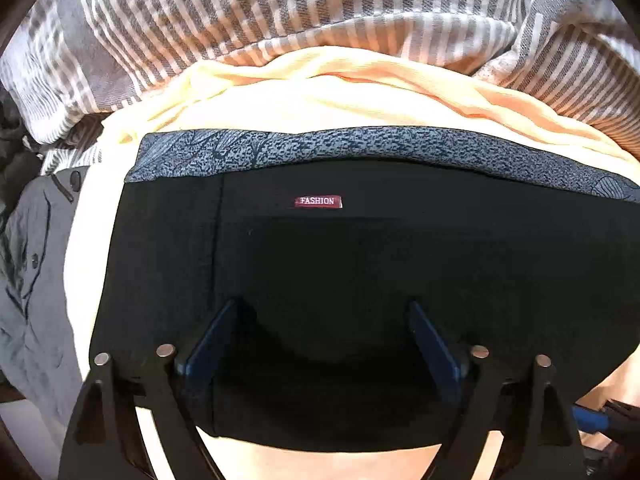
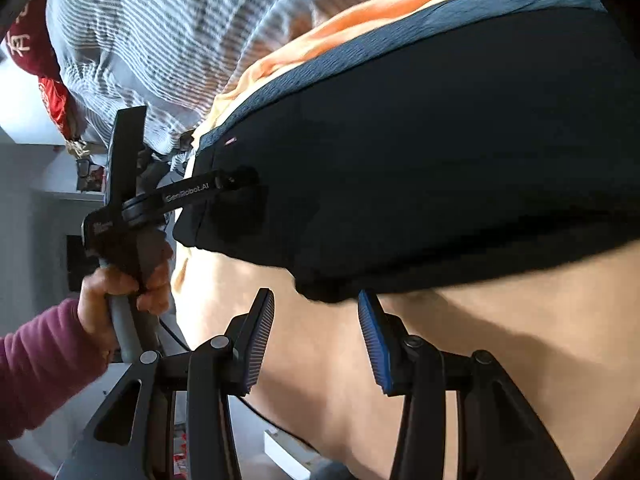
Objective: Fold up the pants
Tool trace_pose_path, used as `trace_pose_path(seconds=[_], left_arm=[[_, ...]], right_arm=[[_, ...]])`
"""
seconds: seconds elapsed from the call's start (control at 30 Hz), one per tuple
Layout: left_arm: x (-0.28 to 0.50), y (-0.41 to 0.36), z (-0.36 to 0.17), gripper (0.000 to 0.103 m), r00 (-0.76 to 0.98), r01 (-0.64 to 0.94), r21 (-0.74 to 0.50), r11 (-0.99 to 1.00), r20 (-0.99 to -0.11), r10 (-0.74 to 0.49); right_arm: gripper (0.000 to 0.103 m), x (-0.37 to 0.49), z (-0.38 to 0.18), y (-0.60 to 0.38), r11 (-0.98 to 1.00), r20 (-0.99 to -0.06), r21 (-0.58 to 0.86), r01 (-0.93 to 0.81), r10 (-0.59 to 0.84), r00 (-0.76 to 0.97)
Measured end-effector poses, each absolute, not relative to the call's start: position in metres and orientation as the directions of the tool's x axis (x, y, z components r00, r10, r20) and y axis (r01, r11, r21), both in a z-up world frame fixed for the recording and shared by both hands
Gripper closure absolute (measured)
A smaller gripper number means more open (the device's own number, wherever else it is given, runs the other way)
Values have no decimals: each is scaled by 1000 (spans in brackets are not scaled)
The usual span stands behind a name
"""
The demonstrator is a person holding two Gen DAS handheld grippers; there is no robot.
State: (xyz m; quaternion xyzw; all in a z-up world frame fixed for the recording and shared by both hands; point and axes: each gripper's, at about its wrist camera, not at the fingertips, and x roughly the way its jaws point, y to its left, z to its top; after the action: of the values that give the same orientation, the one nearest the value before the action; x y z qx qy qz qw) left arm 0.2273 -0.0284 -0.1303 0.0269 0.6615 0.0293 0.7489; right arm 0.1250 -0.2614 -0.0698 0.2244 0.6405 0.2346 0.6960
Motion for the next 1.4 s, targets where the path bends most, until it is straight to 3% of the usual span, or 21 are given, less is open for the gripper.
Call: trace_pose_path(seconds=[0.13, 0.17, 0.2, 0.37, 0.47, 0.53, 0.6, 0.63, 0.73, 0.83, 0.97, 1.4], left_arm=[[216, -20, -138, 14, 153, 13, 73, 997, -986, 70], [209, -18, -137, 13, 156, 14, 70, 997, -985, 67], [209, -18, -138, 13, 157, 13, 64, 998, -986, 61], [225, -17, -140, 13, 132, 18, 77, 997, -989, 74], [216, -34, -127, 13, 154, 54, 55, 997, -987, 46], [210, -43, -129, 13, 149, 80, 60, 995, -988, 47], [204, -52, -142, 13, 88, 83, 83, 993, -993, 75], [199, -56, -144, 13, 76, 85, 103, 991, -992, 97], [185, -62, -131, 13, 47, 103, 100, 990, -994, 95], [167, -69, -108, 13, 53, 124, 90, 988, -995, 84], [146, -68, -94, 13, -21, 121, 78, 990, -997, 81], [111, -98, -60, 13, -113, 167, 18, 986, -993, 37]], right_arm=[[54, 138, -79, -241, 796, -791, 605, -32, 605, 91], [63, 144, -85, -237, 798, -794, 603, -16, 602, 89], [95, 150, -93, -233, 800, -798, 600, 3, 599, 76], [97, 129, -102, -242, 822, -824, 564, 83, 567, -16], [95, 118, -70, -256, 886, -886, 464, 22, 463, 29], [83, 130, -45, -274, 908, -901, 418, 11, 413, 133], [46, 145, -37, -287, 924, -910, 381, 26, 370, 188], [40, 154, -39, -295, 929, -918, 366, 49, 351, 185], [40, 158, -56, -317, 946, -955, 298, 128, 295, 42], [38, 137, -25, -325, 945, -952, 305, 120, 300, 60], [22, 104, 16, -337, 948, -955, 294, 122, 288, 64], [19, 61, 74, -354, 959, -977, 209, 193, 198, 76]])
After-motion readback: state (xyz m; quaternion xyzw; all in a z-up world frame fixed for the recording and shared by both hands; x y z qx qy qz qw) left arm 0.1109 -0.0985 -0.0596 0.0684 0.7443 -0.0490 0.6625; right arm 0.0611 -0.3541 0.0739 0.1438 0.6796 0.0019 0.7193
